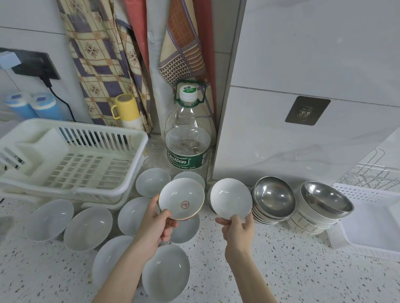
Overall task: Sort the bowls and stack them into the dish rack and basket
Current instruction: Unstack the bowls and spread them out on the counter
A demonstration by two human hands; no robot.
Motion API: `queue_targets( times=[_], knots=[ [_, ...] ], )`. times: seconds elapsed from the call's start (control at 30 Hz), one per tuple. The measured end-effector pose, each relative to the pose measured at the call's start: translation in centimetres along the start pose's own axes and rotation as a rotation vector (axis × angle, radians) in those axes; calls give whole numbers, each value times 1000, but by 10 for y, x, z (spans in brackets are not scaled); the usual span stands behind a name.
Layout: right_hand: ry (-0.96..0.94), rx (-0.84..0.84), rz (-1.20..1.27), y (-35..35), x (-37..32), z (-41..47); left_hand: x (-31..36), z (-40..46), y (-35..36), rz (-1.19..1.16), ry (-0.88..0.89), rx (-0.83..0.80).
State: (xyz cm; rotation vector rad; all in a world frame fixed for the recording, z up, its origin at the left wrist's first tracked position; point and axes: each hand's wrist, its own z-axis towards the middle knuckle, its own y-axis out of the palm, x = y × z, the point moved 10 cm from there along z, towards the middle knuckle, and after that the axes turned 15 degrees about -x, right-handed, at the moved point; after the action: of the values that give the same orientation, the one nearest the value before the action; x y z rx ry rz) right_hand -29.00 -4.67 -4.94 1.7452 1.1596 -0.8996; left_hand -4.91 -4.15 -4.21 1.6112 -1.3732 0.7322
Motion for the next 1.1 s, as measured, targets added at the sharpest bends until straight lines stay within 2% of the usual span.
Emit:
queue_targets(
  times=[0.27,0.5,0.8,1.1],
  knots=[
    [-37,-67,-18,-32,15,-43,-6,-5,2,-69,25,-22],
    [72,-4,-74,-60,55,-71,-10,-9,8,-64,30,-24],
    [164,-1,-141,-58,72,-64,-20,-19,10,32,-62,-33],
    [151,-50,-152,-46,71,-53,-25,-27,2,9,-69,-16]
  ],
)
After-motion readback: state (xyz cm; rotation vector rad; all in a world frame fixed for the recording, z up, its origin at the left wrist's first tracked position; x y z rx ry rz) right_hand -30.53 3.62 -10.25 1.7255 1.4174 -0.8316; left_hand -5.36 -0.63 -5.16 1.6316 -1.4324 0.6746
